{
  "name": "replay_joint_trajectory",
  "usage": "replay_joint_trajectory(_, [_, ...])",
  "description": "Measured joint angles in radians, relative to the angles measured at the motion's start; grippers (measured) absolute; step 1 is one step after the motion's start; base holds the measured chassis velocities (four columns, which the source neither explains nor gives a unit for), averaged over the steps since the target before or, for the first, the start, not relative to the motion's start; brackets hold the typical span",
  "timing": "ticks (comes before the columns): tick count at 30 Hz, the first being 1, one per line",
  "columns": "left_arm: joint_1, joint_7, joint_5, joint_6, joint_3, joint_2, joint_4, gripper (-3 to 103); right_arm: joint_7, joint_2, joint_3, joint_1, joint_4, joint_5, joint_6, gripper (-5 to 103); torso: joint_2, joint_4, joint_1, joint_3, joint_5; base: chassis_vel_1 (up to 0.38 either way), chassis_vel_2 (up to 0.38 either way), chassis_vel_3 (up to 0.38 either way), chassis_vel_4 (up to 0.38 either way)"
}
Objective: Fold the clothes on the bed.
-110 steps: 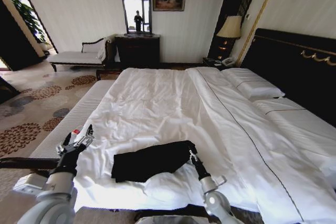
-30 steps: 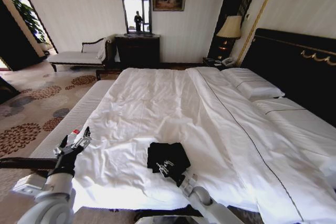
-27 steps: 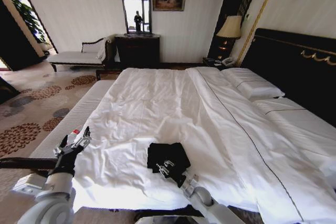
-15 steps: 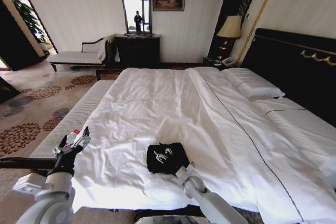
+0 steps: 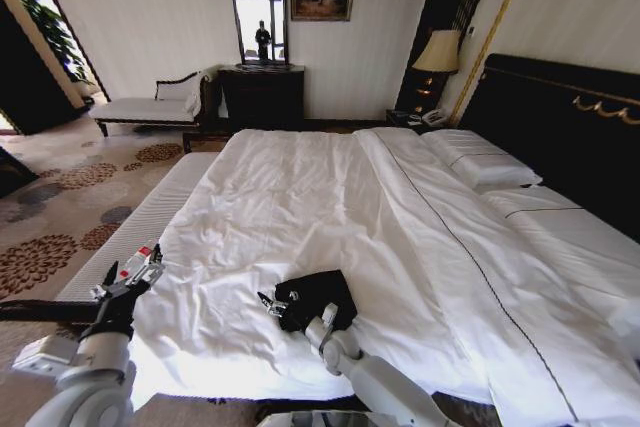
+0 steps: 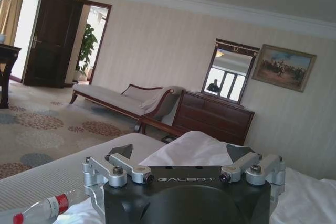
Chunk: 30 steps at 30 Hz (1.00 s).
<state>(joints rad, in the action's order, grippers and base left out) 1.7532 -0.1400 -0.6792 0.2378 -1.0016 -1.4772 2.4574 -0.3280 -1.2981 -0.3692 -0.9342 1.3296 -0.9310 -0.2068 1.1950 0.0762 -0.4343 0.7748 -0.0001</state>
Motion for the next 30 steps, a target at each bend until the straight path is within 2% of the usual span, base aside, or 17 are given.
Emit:
replay_joint_trajectory(5, [0.009,-0.001,0.000,-0.002,-0.007,-0.004,0.000,100,-0.035,-0.012,-0.011,0.012,0.015,0.002,-0.028,100,0.000,0.0000,0.000,0.000,0.0001,0.000,0.000,0.000,0.000])
replay_joint_trajectory(7, [0.012,-0.001,0.000,-0.003,-0.013,-0.003,-0.002,100,-0.076,-0.002,0.028,0.004,0.078,-0.019,-0.048,100,0.000,-0.0002,0.000,0.000,0.0004,0.000,0.000,0.000,0.000])
replay_joint_trajectory(9, [0.009,-0.001,-0.002,-0.003,-0.020,0.003,-0.013,100,-0.116,0.039,0.118,-0.016,0.171,-0.051,-0.055,100,0.000,0.0000,0.000,0.000,0.0004,0.000,0.000,0.000,0.000])
replay_joint_trajectory(10, [0.009,-0.001,-0.002,-0.003,-0.020,0.003,-0.013,100,-0.116,0.039,0.118,-0.016,0.171,-0.051,-0.055,100,0.000,0.0000,0.000,0.000,0.0004,0.000,0.000,0.000,0.000])
replay_joint_trajectory(13, [0.002,-0.001,-0.002,-0.004,-0.021,0.009,-0.028,100,-0.119,0.133,0.236,-0.042,0.277,-0.079,-0.054,100,0.000,0.0003,0.000,0.000,0.0004,0.000,0.000,0.000,0.000])
replay_joint_trajectory(14, [0.000,0.000,0.009,-0.007,-0.015,0.010,-0.039,100,-0.072,0.208,0.314,-0.067,0.337,-0.084,-0.041,100,0.000,0.0004,0.000,0.000,0.0000,0.000,0.000,0.000,0.000])
replay_joint_trajectory(15, [0.000,0.000,0.009,-0.007,-0.015,0.010,-0.039,100,-0.072,0.208,0.314,-0.067,0.337,-0.084,-0.041,100,0.000,0.0004,0.000,0.000,0.0000,0.000,0.000,0.000,0.000])
replay_joint_trajectory(17, [0.000,0.009,0.027,-0.014,-0.006,0.010,-0.055,100,0.003,0.265,0.394,-0.107,0.393,-0.059,-0.013,100,0.000,0.0006,0.000,0.000,0.0001,0.000,0.000,0.000,0.000])
replay_joint_trajectory(20, [0.017,0.046,0.059,-0.035,0.008,0.011,-0.108,100,0.176,0.314,0.571,-0.243,0.489,0.105,0.060,100,0.000,0.0003,0.000,0.000,0.0005,0.000,0.000,0.000,0.000])
replay_joint_trajectory(21, [0.017,0.046,0.059,-0.035,0.008,0.011,-0.108,100,0.176,0.314,0.571,-0.243,0.489,0.105,0.060,100,0.000,0.0003,0.000,0.000,0.0005,0.000,0.000,0.000,0.000])
replay_joint_trajectory(23, [0.038,0.072,0.066,-0.048,0.011,0.014,-0.134,100,0.232,0.311,0.661,-0.329,0.534,0.203,0.079,100,0.000,0.0005,0.000,0.000,0.0002,0.000,0.000,0.000,0.000])
replay_joint_trajectory(24, [0.059,0.092,0.082,-0.076,0.014,0.016,-0.156,100,0.247,0.296,0.724,-0.391,0.559,0.267,0.054,100,0.000,0.0004,0.000,0.000,0.0000,0.000,0.000,0.000,0.000])
replay_joint_trajectory(25, [0.081,0.111,0.103,-0.146,0.021,0.018,-0.180,100,0.263,0.275,0.764,-0.440,0.578,0.310,0.000,100,0.000,0.0002,0.000,0.000,0.0003,0.000,0.000,0.000,0.000])
replay_joint_trajectory(26, [0.081,0.111,0.103,-0.146,0.021,0.018,-0.180,100,0.263,0.275,0.764,-0.440,0.578,0.310,0.000,100,0.000,0.0002,0.000,0.000,0.0003,0.000,0.000,0.000,0.000])
replay_joint_trajectory(28, [0.126,0.153,0.135,-0.247,0.029,0.018,-0.197,100,0.292,0.228,0.847,-0.530,0.635,0.382,-0.017,100,0.000,-0.0001,0.000,0.000,0.0002,0.000,0.000,0.000,0.000])
replay_joint_trajectory(29, [0.147,0.170,0.146,-0.281,0.033,0.017,-0.196,100,0.308,0.203,0.877,-0.571,0.664,0.412,-0.017,100,0.000,-0.0003,0.000,0.000,0.0002,0.000,0.000,0.000,0.000])
replay_joint_trajectory(30, [0.147,0.170,0.146,-0.281,0.033,0.017,-0.196,100,0.308,0.203,0.877,-0.571,0.664,0.412,-0.017,100,0.000,-0.0003,0.000,0.000,0.0002,0.000,0.000,0.000,0.000])
